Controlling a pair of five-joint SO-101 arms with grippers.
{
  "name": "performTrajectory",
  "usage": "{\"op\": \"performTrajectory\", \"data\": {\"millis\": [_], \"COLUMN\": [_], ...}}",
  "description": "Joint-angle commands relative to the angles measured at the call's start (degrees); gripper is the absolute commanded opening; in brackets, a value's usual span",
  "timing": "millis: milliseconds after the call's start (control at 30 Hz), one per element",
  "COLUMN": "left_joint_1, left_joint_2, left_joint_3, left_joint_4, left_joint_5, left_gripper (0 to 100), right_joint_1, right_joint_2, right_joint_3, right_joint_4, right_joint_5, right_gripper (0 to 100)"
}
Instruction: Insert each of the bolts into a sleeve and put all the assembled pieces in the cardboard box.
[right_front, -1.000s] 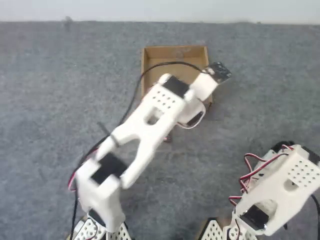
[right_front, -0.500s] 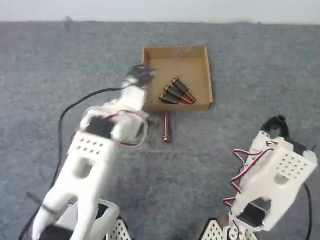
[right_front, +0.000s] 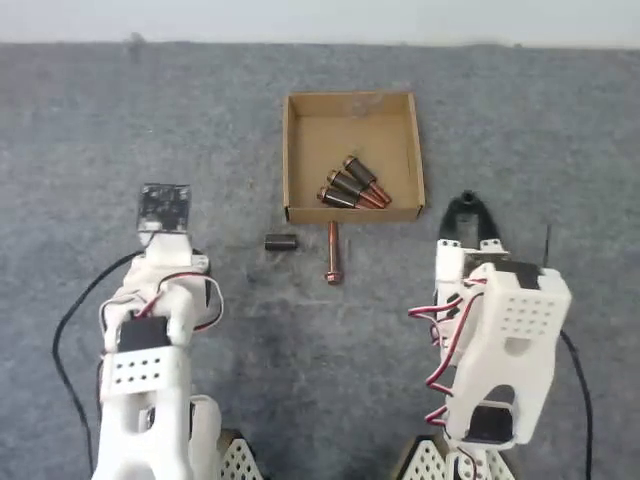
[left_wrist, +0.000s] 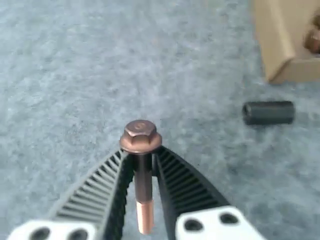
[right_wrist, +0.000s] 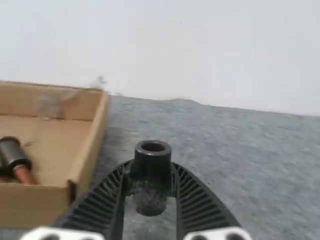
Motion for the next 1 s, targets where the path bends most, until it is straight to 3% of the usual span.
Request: {"op": "performTrajectory", "data": {"millis": [0, 333, 533, 667, 867, 967], "left_joint_1": [-1.4, -1.8, -1.7, -1.6, -1.4, 2.2], "left_joint_2": [-3.1, -2.8, -3.1, -3.1, -2.8, -2.8], "left_joint_3": [0.4, 2.0, 8.4, 9.6, 9.7, 9.7], "left_joint_4": [-5.6, -10.0, -25.5, -31.1, -40.0, -45.6], "left_joint_5": [5.1, 6.7, 6.8, 7.0, 18.6, 22.2], "left_gripper": [1, 1, 1, 1, 1, 1], "right_joint_1": [-5.4, -21.4, -29.8, -33.5, -36.4, -36.4], "right_joint_2": [-0.6, -8.7, -10.7, -10.6, -10.9, -10.7], "right_joint_3": [-0.5, 6.9, 9.3, 10.0, 11.4, 11.4], "right_joint_4": [-1.9, -1.5, -1.4, -1.4, -1.4, -1.4], "right_joint_5": [5.7, 6.0, 6.1, 6.1, 6.1, 6.1], "right_gripper": [0.7, 0.6, 0.6, 0.6, 0.6, 0.6]}}
